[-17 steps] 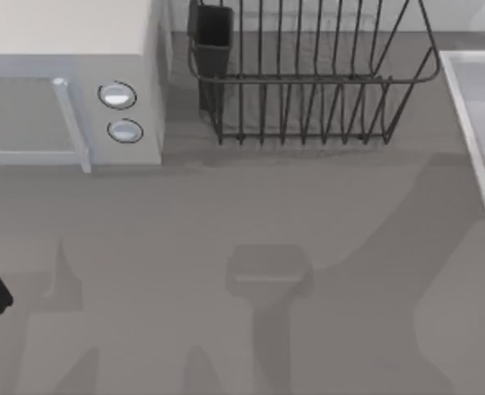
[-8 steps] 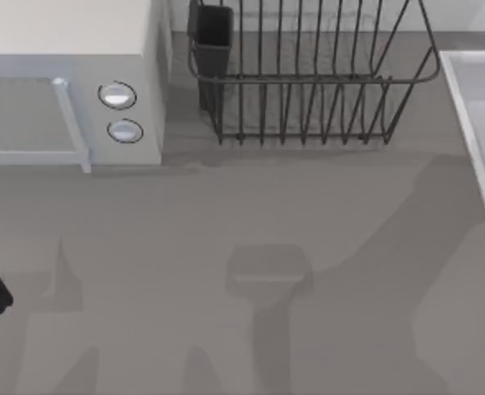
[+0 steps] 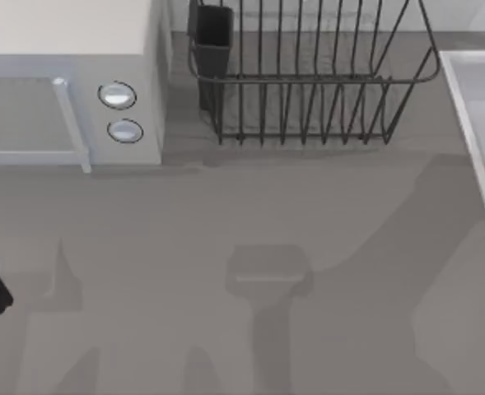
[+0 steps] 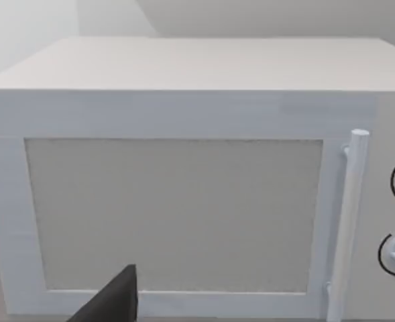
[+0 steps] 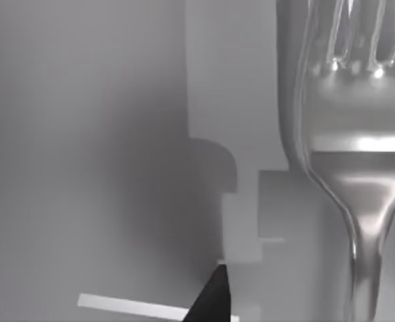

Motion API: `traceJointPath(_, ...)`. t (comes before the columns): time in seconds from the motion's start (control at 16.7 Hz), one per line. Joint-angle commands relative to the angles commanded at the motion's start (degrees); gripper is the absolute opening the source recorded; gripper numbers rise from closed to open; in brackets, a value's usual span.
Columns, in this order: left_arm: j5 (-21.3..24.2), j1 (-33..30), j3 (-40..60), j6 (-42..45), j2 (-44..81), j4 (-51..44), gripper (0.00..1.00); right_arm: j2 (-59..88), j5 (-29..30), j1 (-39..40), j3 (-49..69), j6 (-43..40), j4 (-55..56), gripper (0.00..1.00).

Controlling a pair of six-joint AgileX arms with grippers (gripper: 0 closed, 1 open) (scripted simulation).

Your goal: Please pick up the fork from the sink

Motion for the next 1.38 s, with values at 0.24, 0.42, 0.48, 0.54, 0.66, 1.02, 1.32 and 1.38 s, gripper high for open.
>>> traceJointPath(0.24,0.00,0.00,0.00,0.00,0.00,0.00,1.00,0.00,0.00,0.00,0.00,0.00,0.00,0.00)
traceJointPath(0.42,0.00,0.00,0.00,0.00,0.00,0.00,1.00,0.00,0.00,0.00,0.00,0.00,0.00,0.00)
traceJointPath(0.48,0.00,0.00,0.00,0.00,0.00,0.00,1.00,0.00,0.00,0.00,0.00,0.00,0.00,0.00)
traceJointPath(0.54,0.00,0.00,0.00,0.00,0.00,0.00,1.00,0.00,0.00,0.00,0.00,0.00,0.00,0.00)
traceJointPath(0.66,0.00,0.00,0.00,0.00,0.00,0.00,1.00,-2.65,-0.51,0.16,0.76,0.45,-0.77,0.00)
traceJointPath(1.02,0.00,0.00,0.00,0.00,0.00,0.00,1.00,-5.72,-0.56,0.07,7.36,0.34,-10.57,0.00)
traceJointPath(1.32,0.00,0.00,0.00,0.00,0.00,0.00,1.00,-11.18,-0.63,0.04,15.93,0.26,-25.24,0.00)
traceJointPath(1.38,0.00,0.00,0.00,0.00,0.00,0.00,1.00,-12.01,-0.64,0.05,16.95,0.26,-26.72,0.00)
